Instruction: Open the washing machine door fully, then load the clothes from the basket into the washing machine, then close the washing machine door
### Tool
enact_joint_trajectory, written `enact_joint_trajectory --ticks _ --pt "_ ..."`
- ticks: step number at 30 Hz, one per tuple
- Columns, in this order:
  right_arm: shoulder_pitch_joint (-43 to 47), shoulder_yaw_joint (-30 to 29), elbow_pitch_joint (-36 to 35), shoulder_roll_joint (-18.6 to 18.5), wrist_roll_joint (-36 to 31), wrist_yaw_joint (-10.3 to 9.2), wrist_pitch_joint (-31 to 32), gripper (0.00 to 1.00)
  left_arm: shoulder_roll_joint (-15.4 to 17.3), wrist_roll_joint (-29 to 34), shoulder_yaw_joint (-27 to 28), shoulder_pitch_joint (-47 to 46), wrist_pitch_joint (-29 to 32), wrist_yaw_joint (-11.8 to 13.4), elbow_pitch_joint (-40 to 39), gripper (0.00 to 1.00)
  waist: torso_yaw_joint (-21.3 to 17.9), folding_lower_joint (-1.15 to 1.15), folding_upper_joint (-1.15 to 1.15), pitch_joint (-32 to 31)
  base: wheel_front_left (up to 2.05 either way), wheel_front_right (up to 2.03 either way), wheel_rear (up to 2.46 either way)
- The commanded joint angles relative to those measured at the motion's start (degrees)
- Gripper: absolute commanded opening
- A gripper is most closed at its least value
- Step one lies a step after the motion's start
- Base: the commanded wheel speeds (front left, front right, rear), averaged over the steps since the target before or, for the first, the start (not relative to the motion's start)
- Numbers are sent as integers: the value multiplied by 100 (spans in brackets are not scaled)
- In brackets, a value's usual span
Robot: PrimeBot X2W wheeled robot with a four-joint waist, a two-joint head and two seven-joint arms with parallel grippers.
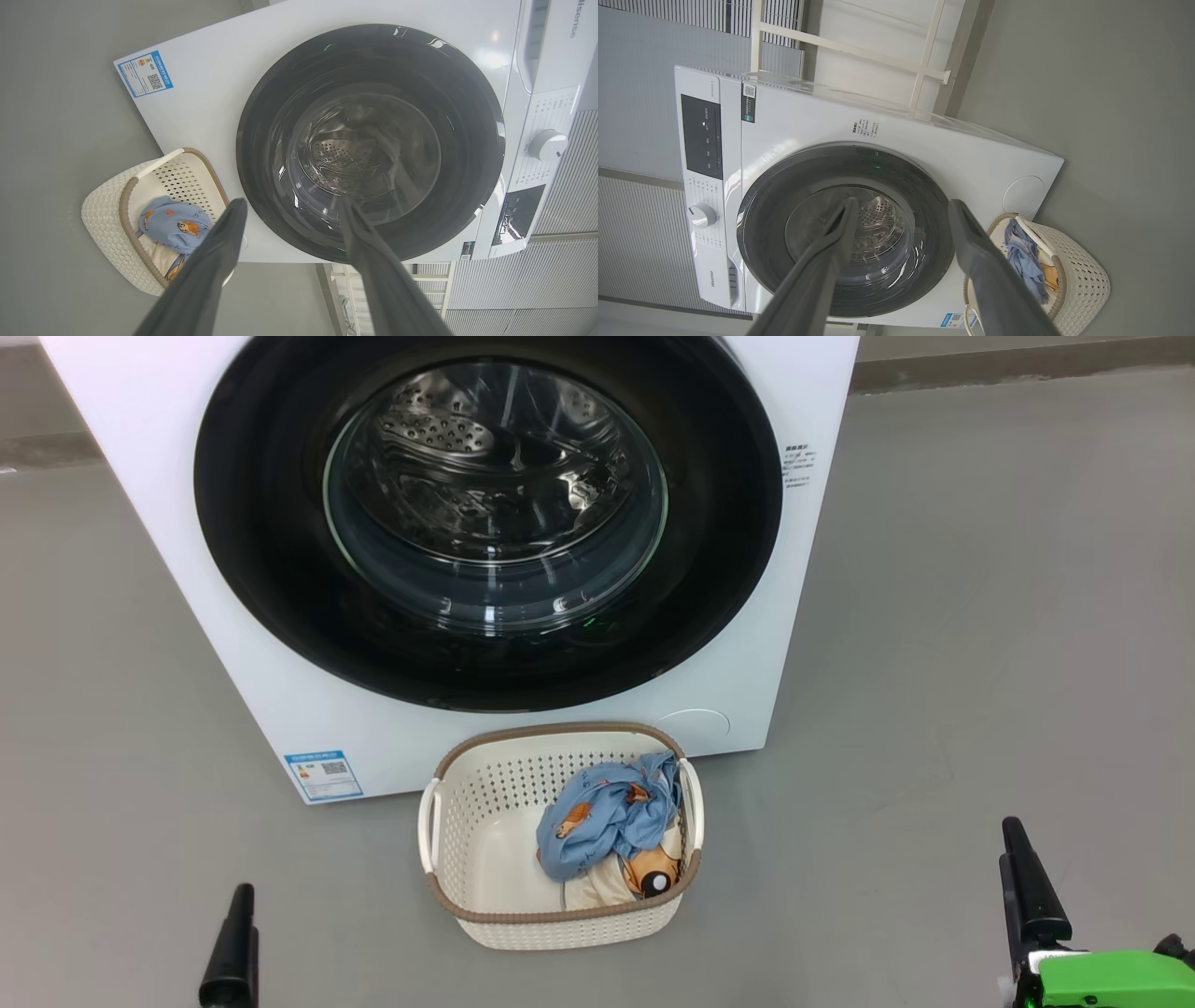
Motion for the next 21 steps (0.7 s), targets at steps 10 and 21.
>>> enact_joint_trajectory --ticks 10,21 --pt "-338 159 -505 -60 -914 4 -228 100 123 701 256 -277 -235 -9 -463 100 18 -1 0 -33 0 0 0" --pt "-395 219 -735 -68 -1919 5 -413 100 139 1912 125 -251 -423 216 -1001 100 31 -1 0 -61 0 0 0"
